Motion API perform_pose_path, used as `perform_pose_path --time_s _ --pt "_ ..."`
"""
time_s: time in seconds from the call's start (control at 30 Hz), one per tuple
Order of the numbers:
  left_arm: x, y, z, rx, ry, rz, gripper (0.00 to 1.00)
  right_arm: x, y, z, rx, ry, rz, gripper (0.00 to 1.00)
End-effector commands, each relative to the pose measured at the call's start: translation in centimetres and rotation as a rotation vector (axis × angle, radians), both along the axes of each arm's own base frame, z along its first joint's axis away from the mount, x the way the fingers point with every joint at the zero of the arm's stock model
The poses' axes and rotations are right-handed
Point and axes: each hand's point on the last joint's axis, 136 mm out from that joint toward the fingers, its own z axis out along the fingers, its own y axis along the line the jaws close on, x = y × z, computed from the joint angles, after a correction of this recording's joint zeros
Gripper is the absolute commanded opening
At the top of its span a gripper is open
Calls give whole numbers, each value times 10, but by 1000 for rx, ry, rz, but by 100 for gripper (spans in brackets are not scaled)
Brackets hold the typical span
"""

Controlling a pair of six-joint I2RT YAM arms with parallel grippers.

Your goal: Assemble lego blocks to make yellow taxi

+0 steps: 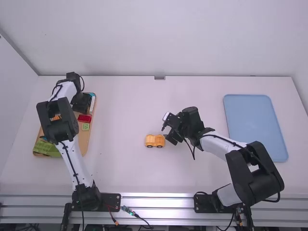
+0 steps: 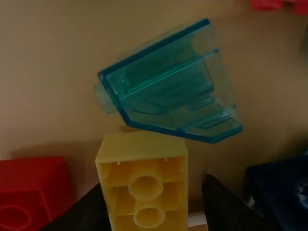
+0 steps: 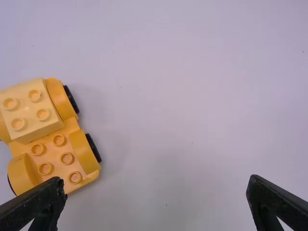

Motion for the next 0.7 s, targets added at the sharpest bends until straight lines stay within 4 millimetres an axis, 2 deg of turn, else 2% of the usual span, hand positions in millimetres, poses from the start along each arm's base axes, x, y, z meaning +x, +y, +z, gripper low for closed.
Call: perform_pose_path --time_s 0.0,0.37,0.47,0.5,0.57,0.67 --pt "-7 -10 -12 -36 24 -27 47 0 0 8 11 -17 -1 99" --pt "-9 -10 -13 -39 32 -27 35 0 0 8 11 -17 -1 99" --pt "-10 -9 -13 -34 37 -25 20 1 0 8 11 -18 -2 99" --pt "-14 -5 -13 -8 56 -19 9 1 0 8 12 -19 -2 99" --pt "-18 -3 -13 1 73 -9 15 1 0 9 12 -20 -2 99" --pt "-19 -4 -13 -2 77 -10 17 1 0 9 8 -27 5 99"
